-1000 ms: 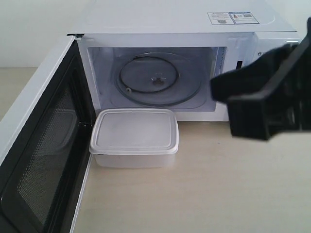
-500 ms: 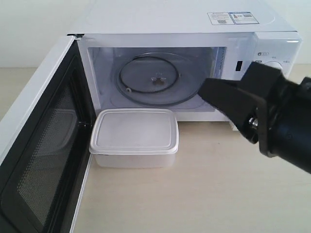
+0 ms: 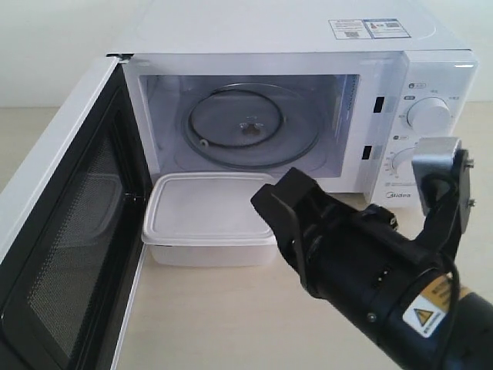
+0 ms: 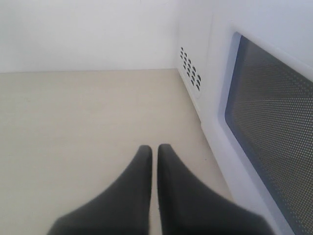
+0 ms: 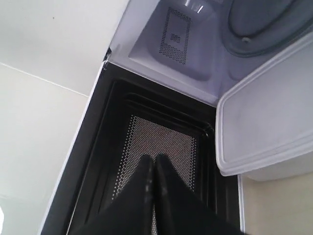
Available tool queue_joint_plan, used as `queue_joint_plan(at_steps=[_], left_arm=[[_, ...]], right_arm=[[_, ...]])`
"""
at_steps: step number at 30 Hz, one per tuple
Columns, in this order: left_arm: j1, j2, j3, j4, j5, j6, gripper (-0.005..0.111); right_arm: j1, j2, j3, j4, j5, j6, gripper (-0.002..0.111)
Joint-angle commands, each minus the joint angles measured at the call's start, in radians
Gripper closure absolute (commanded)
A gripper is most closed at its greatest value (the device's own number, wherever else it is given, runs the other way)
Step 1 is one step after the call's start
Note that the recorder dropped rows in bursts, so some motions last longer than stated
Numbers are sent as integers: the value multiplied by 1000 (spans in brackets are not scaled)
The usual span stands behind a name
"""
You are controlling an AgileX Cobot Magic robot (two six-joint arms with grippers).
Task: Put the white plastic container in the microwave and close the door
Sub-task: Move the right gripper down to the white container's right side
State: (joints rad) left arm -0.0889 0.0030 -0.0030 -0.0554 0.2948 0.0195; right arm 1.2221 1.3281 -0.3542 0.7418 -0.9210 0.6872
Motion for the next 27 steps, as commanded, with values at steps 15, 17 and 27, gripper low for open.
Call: queue_joint_plan(at_steps=[15, 17, 27], left_arm=[[-3, -3, 3, -4, -1, -11, 102], [-3, -3, 3, -4, -1, -11, 102], [-3, -3, 3, -4, -1, -11, 102]], right_arm=[[14, 165, 3, 105, -152, 150, 108], [14, 179, 3, 123, -144, 204, 108], [14, 389, 3, 18, -300, 560, 108]])
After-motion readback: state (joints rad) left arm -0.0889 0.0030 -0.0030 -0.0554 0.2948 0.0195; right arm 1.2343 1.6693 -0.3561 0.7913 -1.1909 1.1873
